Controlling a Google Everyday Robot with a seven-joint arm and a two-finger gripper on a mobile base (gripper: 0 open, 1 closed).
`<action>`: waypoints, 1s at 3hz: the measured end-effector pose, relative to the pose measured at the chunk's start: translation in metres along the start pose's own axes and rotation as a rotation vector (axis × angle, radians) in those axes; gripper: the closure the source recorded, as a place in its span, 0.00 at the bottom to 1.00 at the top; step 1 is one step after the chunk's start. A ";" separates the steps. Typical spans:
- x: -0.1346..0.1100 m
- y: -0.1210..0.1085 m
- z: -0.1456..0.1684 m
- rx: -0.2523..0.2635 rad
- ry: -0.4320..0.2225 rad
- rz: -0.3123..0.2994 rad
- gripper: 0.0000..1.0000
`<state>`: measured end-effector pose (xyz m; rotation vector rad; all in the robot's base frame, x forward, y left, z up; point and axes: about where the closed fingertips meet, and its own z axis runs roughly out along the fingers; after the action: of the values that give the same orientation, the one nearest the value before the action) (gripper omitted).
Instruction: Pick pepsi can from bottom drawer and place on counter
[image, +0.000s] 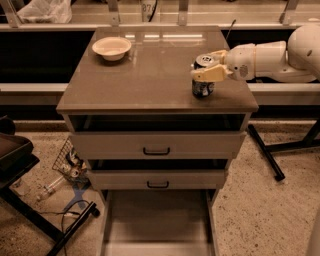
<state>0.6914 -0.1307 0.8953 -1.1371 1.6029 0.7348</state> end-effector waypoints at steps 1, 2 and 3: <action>0.018 -0.013 0.009 -0.001 -0.012 -0.005 1.00; 0.010 -0.014 0.006 -0.001 -0.012 -0.005 0.82; 0.009 -0.014 0.006 -0.002 -0.012 -0.005 0.59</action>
Offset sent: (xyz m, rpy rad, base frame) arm 0.0148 -0.0028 -0.0201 0.0098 -0.0083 0.0037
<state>0.7062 -0.1334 0.8862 -1.1349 1.5891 0.7389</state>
